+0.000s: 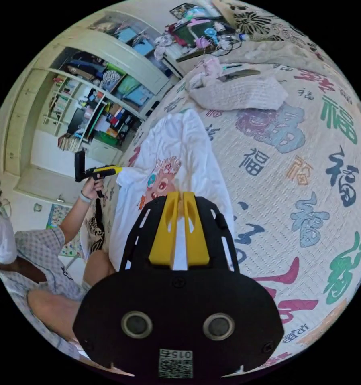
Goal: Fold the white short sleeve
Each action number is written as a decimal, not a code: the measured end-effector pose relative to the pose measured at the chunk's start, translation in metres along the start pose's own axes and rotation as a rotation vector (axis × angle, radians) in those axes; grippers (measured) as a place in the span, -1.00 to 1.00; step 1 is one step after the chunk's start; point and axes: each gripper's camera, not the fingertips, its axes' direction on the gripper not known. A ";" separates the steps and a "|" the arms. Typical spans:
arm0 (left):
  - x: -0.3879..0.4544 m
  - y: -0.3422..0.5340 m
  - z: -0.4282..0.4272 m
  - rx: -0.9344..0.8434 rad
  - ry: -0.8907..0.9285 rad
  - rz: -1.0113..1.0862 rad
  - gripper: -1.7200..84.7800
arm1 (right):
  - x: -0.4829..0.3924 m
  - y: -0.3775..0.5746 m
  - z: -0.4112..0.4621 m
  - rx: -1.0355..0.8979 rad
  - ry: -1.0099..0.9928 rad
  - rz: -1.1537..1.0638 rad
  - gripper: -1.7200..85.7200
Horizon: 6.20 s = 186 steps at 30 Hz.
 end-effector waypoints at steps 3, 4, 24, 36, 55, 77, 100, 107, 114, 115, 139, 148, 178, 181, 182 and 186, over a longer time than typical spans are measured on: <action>-0.070 0.011 -0.061 0.204 -0.053 -0.191 -0.97 | 0.043 -0.021 -0.050 0.160 0.087 0.135 -0.93; -0.100 0.017 -0.073 0.240 -0.033 -0.283 -0.97 | 0.060 -0.027 -0.062 0.211 0.127 0.197 -0.92; -0.123 0.019 -0.057 -0.135 -0.310 -0.146 -0.93 | 0.061 -0.094 -0.021 0.036 0.113 0.100 -0.71; -0.205 0.127 -0.133 0.257 0.004 -0.592 -0.79 | 0.077 -0.071 -0.043 0.019 0.170 0.085 -0.71; -0.188 0.200 -0.158 0.118 0.199 -0.597 -0.78 | 0.104 0.116 -0.095 -0.077 0.038 0.313 -0.67; -0.046 0.300 -0.102 -0.460 0.056 -0.242 -0.96 | 0.138 0.237 -0.115 -0.097 0.025 0.379 -0.97; -0.145 0.144 -0.076 -0.184 -0.410 -0.397 -0.83 | 0.165 0.046 -0.024 0.027 0.357 0.363 -0.83; -0.183 0.166 -0.099 0.105 -0.038 -0.531 -0.96 | 0.173 0.056 -0.017 0.012 0.325 0.297 -0.91; -0.213 0.216 -0.104 0.133 -0.113 -0.756 -0.97 | 0.176 0.075 0.005 0.032 0.294 0.330 -0.89; -0.212 0.222 -0.104 0.143 -0.138 -0.775 -0.95 | 0.177 0.079 0.008 0.032 0.276 0.339 -0.88; 0.039 0.313 0.042 -0.494 -0.238 -0.075 -0.83 | 0.031 0.357 0.120 -0.182 0.772 0.143 -0.83; 0.029 0.293 0.071 -0.502 -0.099 -0.149 -0.79 | 0.050 0.381 0.113 -0.087 0.634 0.217 -0.82; 0.082 0.239 0.216 -0.800 -0.068 -0.057 -0.94 | 0.110 0.406 0.073 -0.431 0.422 0.158 -0.95; 0.086 0.227 0.229 -0.824 -0.029 -0.041 -0.87 | 0.116 0.404 0.062 -0.409 0.368 0.203 -0.88; 0.085 0.226 0.231 -0.841 -0.008 -0.047 -0.85 | 0.119 0.405 0.058 -0.406 0.352 0.222 -0.86; 0.078 0.214 0.235 -0.922 0.022 -0.088 -0.79 | 0.136 0.404 0.012 -0.248 0.355 0.380 -0.79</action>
